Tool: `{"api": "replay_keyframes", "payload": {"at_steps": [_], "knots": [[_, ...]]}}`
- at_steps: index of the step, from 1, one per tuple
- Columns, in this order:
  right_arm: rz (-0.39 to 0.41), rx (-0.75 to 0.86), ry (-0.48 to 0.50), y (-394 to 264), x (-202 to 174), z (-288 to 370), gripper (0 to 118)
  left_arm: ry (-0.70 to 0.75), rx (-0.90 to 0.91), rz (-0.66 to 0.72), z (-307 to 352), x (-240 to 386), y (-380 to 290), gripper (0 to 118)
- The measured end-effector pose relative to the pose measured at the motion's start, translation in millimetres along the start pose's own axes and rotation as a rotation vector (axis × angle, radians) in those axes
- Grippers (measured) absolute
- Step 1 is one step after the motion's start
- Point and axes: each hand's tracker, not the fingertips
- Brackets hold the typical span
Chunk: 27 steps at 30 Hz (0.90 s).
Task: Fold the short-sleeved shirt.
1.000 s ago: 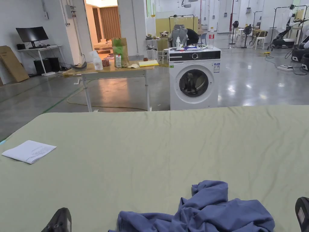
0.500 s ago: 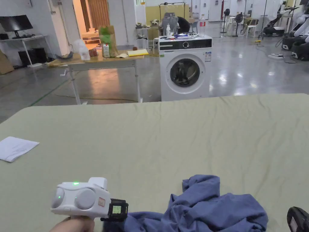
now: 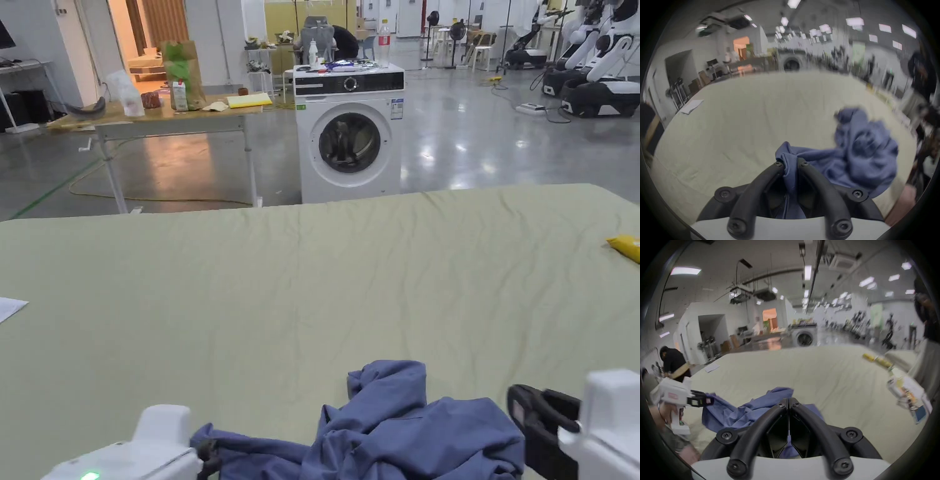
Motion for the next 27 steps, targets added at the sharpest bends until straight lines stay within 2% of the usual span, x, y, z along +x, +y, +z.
{"api": "replay_keyframes", "payload": {"at_steps": [1,2,3,4,5,6,8,10,12,14,15,16,17,18,19,20,21,23,27], "knots": [[-0.047,-0.088,0.045,11,12,-23,0,-0.023,0.065,0.037,19,-2,-1,3],[-0.108,-0.159,0.057,18,27,-43,8,-0.032,0.102,0.056,32,-1,-4,3],[-0.147,-0.196,0.052,24,37,-66,37,-0.033,0.135,0.073,47,-2,-8,3],[-0.124,-0.263,-0.001,29,44,-88,76,-0.027,0.159,0.082,58,-2,-11,3],[-0.117,-0.338,-0.052,33,52,-111,109,-0.014,0.172,0.088,66,-1,-17,3],[-0.112,-0.429,-0.095,37,61,-128,114,0.003,0.177,0.089,72,0,-22,3],[-0.158,-0.426,-0.165,43,72,-161,110,0.006,0.178,0.084,75,2,-28,3],[-0.229,-0.551,-0.22,33,86,-196,110,0.022,0.17,0.068,77,4,-35,3],[-0.222,-0.711,-0.23,22,91,-226,105,0.03,0.152,0.074,71,2,-38,3],[-0.125,-0.845,-0.232,3,83,-242,97,0.036,0.132,0.087,69,-1,-41,3],[-0.002,-0.851,-0.26,3,74,-244,97,0.05,0.121,0.094,68,-4,-41,3],[0.053,-0.81,-0.245,10,69,-242,92,0.054,0.115,0.098,64,-6,-41,3],[0.034,-0.793,-0.244,10,65,-237,79,0.056,0.111,0.102,64,-8,-42,3],[0.012,-0.788,-0.217,11,62,-232,47,0.059,0.105,0.11,63,-10,-43,3],[0.018,-0.771,-0.185,17,61,-225,2,0.064,0.097,0.117,62,-12,-44,3],[0.037,-0.749,-0.164,22,60,-220,0,0.067,0.093,0.12,62,-13,-44,3],[0.066,-0.714,-0.184,27,58,-208,0,0.074,0.093,0.124,63,-13,-45,3],[0.027,-0.623,-0.151,34,58,-177,0,0.082,0.097,0.122,65,-15,-44,3],[-0.206,-0.421,-0.046,60,76,-104,0,0.104,0.161,0.111,86,-21,-30,3]]}}
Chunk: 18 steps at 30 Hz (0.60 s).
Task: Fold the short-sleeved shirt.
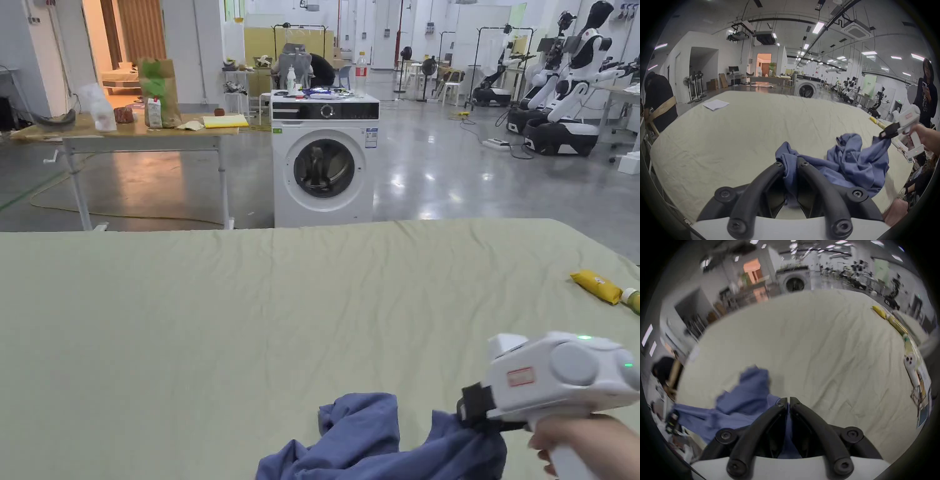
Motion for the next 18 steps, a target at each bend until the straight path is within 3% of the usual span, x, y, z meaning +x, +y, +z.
{"api": "replay_keyframes", "payload": {"at_steps": [9,18], "knots": [[-0.018,0.249,0.046,20,3,156,0,0.002,0.153,-0.003,31,-25,91,3],[-0.019,0.433,0.01,71,-6,235,0,0.0,0.286,-0.068,60,-17,187,3]]}}
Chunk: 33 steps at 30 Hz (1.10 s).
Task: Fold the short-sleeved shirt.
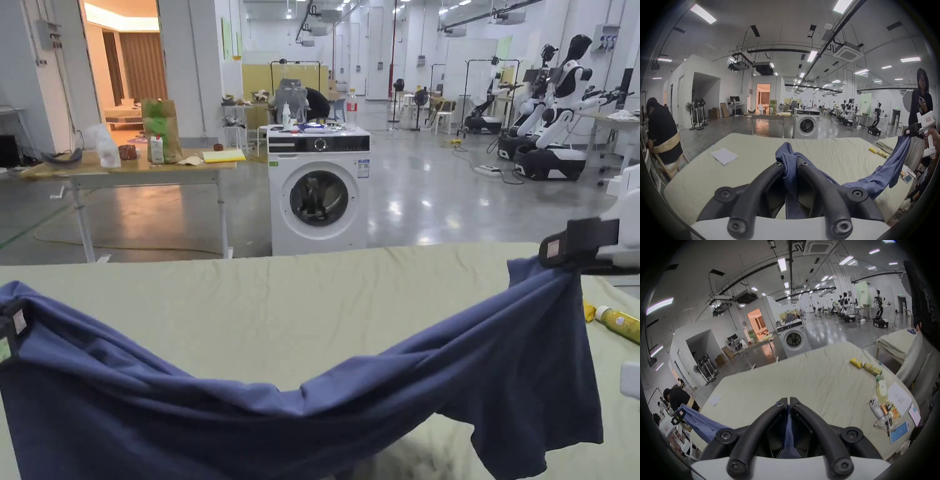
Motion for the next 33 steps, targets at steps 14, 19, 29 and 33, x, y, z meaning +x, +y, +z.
{"api": "replay_keyframes", "payload": {"at_steps": [14,19,29,33], "knots": [[-0.01,0.183,-0.067,152,-30,-20,0,0.001,0.02,-0.002,-82,21,109,3],[-0.023,0.283,-0.11,186,-27,-25,0,-0.029,0.072,0.059,-120,32,135,3],[-0.015,0.283,-0.161,143,35,-3,0,-0.062,-0.112,0.068,-153,44,78,3],[-0.065,0.141,-0.16,42,74,-10,0,-0.073,-0.277,0.076,-144,33,-18,3]]}}
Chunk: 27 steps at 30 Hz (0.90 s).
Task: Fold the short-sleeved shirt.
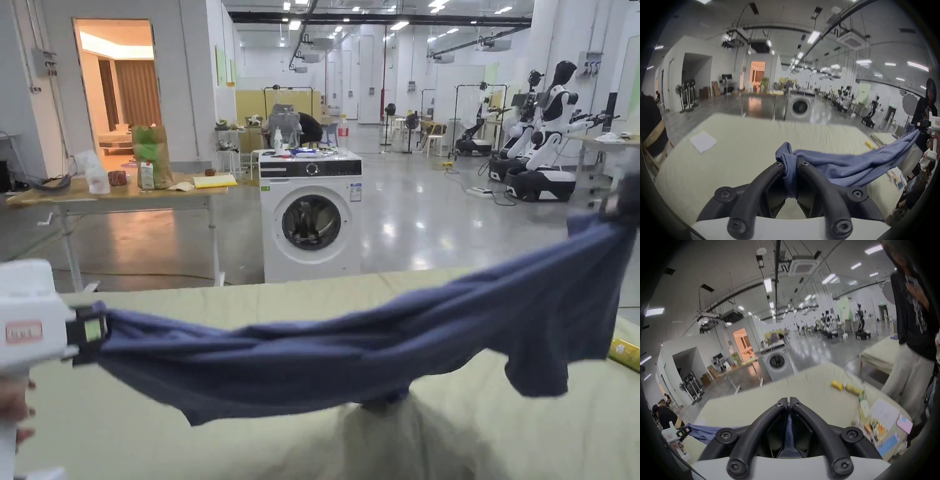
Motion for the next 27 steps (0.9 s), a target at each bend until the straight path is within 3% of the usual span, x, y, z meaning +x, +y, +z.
{"api": "replay_keyframes", "payload": {"at_steps": [7,10,18,23,25,26,27], "knots": [[-0.03,-0.307,-0.039,-202,64,-8,0,0.073,-0.219,0.146,9,-53,-171,3],[-0.087,-0.396,-0.059,-266,78,4,0,0.081,-0.271,0.178,31,-72,-221,3],[-0.063,-0.404,-0.106,-294,88,41,0,0.087,-0.256,0.261,83,-81,-241,3],[0.06,-0.535,-0.155,-313,81,23,0,0.16,-0.412,0.242,67,-87,-253,4],[0.083,-0.588,-0.178,-327,83,5,0,0.119,-0.461,0.275,57,-90,-266,9],[0.086,-0.572,-0.178,-330,83,3,0,0.118,-0.438,0.262,57,-91,-268,18],[0.087,-0.566,-0.176,-333,81,3,6,0.119,-0.425,0.231,59,-91,-268,37]]}}
